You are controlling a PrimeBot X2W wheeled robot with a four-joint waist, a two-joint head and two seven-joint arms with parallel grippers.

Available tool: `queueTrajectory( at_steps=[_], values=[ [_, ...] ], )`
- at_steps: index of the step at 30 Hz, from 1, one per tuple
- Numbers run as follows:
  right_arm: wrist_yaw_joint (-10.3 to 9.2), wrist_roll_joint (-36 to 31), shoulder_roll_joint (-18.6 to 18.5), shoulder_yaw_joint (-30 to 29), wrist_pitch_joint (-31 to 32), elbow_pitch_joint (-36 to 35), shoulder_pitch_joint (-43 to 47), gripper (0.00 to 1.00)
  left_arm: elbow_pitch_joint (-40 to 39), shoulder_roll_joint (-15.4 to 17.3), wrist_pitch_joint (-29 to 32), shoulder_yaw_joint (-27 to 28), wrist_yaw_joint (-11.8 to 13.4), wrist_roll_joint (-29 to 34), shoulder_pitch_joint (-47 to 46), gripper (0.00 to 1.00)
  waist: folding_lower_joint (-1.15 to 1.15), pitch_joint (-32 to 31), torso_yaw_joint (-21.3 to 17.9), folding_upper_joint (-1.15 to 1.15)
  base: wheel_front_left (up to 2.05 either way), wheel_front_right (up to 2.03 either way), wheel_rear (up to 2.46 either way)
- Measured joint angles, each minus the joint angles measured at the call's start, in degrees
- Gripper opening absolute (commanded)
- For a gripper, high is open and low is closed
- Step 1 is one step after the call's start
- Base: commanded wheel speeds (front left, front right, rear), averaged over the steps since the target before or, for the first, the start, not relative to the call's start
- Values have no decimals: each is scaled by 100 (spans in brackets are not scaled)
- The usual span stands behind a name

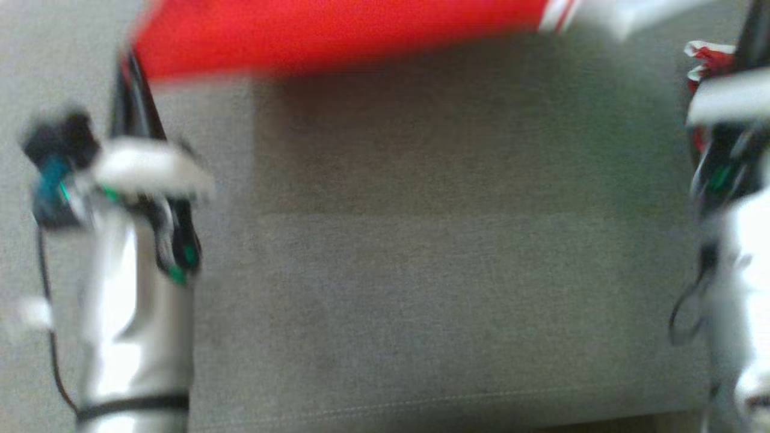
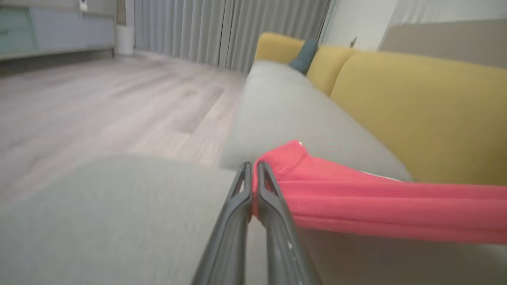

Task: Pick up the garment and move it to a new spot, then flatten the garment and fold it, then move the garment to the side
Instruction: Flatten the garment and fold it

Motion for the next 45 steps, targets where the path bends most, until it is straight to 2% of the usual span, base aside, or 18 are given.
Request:
queueTrajectory(
  at_steps=[4, 10, 19, 22, 26, 31, 35, 43, 44, 45],
  values=[
    [0, 339, 114, 263, 1, -122, 1162, 0, 30, -44, 0, 12, 16, -186, 982, 0, 0, -100, -114, 0, 0, 0, 0],
    [0, 636, 157, 723, 1, -533, 2413, 0, 8, -24, 1, -100, 292, -907, 1965, 0, 0, -375, -272, 0, 0, 0, 0],
    [0, 816, 58, 996, 108, -817, 3829, 0, -646, 59, 2, -708, 765, -1295, 3597, 0, -1, -1016, -427, 0, 0, 0, 0],
    [0, 871, 56, 977, 152, -976, 4005, 0, -772, 82, 2, -834, 787, -1299, 3822, 0, -1, -1065, -439, 0, 0, 0, 0],
    [0, 915, 56, 1011, 212, -1187, 3879, 0, -872, 116, 3, -1012, 699, -1185, 3667, 0, -1, -906, -373, 0, 0, 0, 0],
    [0, 921, -11, 1066, 208, -1149, 3038, 0, -639, 116, 3, -1084, 486, -851, 2679, 0, -1, -587, -250, 0, 0, 0, 0],
    [0, 838, -56, 1180, 208, -770, 2196, 0, -265, 111, 1, -1141, 408, -669, 1828, 0, -1, -314, -157, 0, 0, 0, 0],
    [0, 733, -120, 1369, 185, 365, 1050, 0, 750, 100, 1, -1301, 171, -249, 897, 0, -1, 161, -40, 0, 0, 0, 0],
    [0, 713, -118, 1374, 149, 493, 969, 29, 806, 96, 1, -1301, 155, -247, 795, 0, 0, 206, -25, 0, 0, 0, 0],
    [0, 713, -113, 1378, 137, 612, 902, 86, 833, 96, 1, -1300, 153, -229, 708, 0, 0, 243, -10, 0, 0, 0, 0]
  ],
)
